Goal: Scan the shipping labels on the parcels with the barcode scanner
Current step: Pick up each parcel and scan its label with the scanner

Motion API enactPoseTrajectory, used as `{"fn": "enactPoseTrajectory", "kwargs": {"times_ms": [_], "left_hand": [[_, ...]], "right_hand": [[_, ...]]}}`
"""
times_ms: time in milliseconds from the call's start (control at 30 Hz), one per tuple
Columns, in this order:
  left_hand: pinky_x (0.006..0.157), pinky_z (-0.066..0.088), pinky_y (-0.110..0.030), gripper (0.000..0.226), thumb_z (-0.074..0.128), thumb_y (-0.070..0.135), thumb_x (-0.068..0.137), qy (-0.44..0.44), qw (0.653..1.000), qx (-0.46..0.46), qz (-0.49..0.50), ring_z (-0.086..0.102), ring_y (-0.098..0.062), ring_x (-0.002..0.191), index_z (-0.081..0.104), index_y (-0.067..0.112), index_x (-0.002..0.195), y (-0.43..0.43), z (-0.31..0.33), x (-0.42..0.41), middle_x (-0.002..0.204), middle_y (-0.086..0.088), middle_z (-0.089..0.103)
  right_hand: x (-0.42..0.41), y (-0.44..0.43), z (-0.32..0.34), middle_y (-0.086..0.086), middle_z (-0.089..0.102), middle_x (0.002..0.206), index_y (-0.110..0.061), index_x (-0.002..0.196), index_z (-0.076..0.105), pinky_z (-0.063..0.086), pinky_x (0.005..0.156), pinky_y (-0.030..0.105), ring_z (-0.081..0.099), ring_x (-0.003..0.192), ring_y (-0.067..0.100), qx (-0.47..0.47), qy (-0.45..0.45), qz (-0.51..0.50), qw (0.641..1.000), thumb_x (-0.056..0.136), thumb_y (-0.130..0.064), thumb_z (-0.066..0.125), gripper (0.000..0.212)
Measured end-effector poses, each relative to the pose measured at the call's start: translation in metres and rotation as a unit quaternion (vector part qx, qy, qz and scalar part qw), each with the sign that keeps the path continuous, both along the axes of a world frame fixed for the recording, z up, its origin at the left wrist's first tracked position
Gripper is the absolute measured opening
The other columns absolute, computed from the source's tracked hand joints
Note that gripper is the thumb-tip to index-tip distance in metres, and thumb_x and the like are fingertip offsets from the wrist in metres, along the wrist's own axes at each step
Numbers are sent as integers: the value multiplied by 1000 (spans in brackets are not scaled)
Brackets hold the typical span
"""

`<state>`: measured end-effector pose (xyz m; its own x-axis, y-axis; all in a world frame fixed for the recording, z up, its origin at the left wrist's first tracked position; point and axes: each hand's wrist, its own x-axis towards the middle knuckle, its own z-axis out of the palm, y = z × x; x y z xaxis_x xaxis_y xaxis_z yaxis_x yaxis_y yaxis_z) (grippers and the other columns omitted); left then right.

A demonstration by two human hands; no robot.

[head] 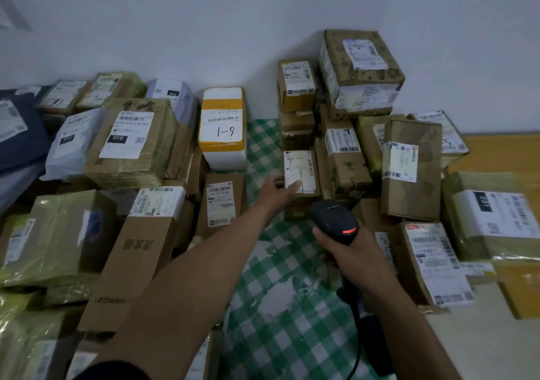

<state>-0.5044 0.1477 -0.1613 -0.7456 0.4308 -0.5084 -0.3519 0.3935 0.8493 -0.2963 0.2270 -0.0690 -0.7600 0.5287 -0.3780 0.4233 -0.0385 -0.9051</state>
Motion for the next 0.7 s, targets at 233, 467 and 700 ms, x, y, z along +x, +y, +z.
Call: {"fn": "enactPoseTrajectory", "kwargs": {"times_ms": [233,467,700], "left_hand": [[93,54,-36,91,83,21,87,-105,990,77,59,59,-23,126,25,21,158,-15,-15,28,147,-7,53],[104,53,-46,99,80,0,84,-67,993,90,30,52,-23,133,24,27,161,-31,-5,49,155,-10,46],[87,61,-35,105,85,-3,77,-33,985,140,92,60,-14,118,31,38,157,-58,33,88,146,-5,55]], "right_hand": [[14,4,-3,-7,77,85,-29,112,70,57,67,35,74,71,15,-9,6,-15,1000,87,-33,82,28],[25,2,3,-1,77,87,-28,114,69,56,66,31,75,74,16,-2,11,-6,1000,88,-34,81,29],[42,-5,11,-4,77,99,-31,116,71,57,80,37,73,95,19,11,35,-30,999,84,-40,84,35]]}}
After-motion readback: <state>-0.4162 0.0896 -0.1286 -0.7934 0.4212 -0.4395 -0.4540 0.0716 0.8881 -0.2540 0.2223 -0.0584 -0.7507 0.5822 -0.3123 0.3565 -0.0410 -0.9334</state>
